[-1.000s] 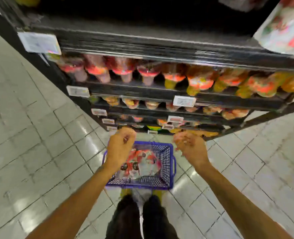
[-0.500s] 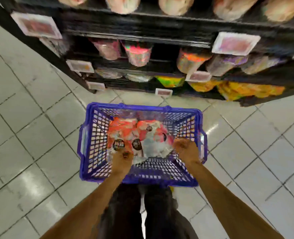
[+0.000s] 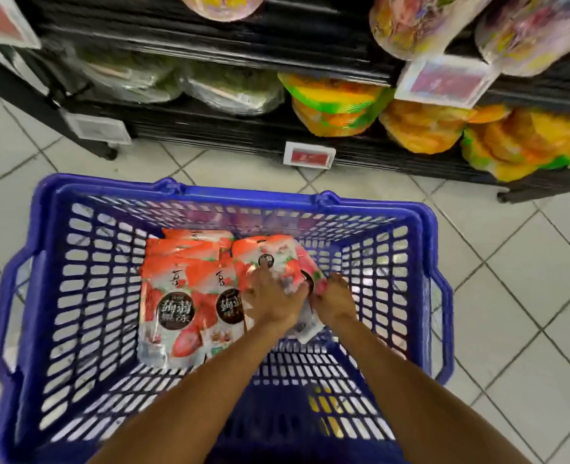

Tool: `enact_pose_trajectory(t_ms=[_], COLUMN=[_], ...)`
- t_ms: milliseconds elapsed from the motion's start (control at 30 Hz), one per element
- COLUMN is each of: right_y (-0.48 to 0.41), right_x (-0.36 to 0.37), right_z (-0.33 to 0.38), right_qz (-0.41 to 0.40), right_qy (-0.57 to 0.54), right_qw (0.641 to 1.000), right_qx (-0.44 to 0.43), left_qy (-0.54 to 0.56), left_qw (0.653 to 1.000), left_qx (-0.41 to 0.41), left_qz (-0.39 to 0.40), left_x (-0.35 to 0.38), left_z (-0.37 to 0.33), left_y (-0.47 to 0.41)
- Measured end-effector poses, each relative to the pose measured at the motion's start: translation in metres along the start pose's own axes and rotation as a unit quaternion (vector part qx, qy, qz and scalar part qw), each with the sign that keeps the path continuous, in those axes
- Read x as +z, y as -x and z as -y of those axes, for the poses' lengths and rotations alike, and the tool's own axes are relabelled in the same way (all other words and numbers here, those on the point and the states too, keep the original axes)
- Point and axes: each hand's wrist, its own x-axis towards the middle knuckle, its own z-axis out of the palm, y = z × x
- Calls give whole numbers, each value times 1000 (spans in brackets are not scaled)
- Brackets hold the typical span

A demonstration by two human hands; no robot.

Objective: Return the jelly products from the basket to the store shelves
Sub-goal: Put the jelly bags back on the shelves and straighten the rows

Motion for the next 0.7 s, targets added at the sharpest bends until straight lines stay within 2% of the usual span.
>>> enact_pose_trajectory(t_ms=[67,133,200,267,333,400,433,500,533,600,700], right_y=[6,20,40,60,83,111,129,165,185,228,298], right_x=[-1,-5,-13,-25,-42,-64,-78,-107,-122,-154,-207], right_z=[4,3,0,-1,0,4,8,15,20,35,62], right_qz=[31,86,140,157,165,176,174,165,173,185,192], right_qy=[-23,-163,-310,-395,-484,-541,-548,-567,-583,-605,-607], right_qw=[999,983,939,901,851,813,809,802,792,774,771], right_qx=[-11,16,56,87,117,124,117,84,61,22,-32], left_qy=[24,-8,16,105,214,360,432,525,540,522,458], left_qw=[997,995,991,984,968,920,885,830,817,825,868], left_qx=[-71,-103,-122,-119,-116,-152,-169,-161,-147,-129,-56], left_qz=[-16,4,48,78,61,45,47,101,140,176,184], left_x=[3,-4,-17,-36,-66,-102,-123,-167,-188,-230,-291], left_z=[-11,-14,-6,5,15,18,16,7,1,-15,-52], left_y=[-4,-6,-7,3,27,59,78,119,140,184,247])
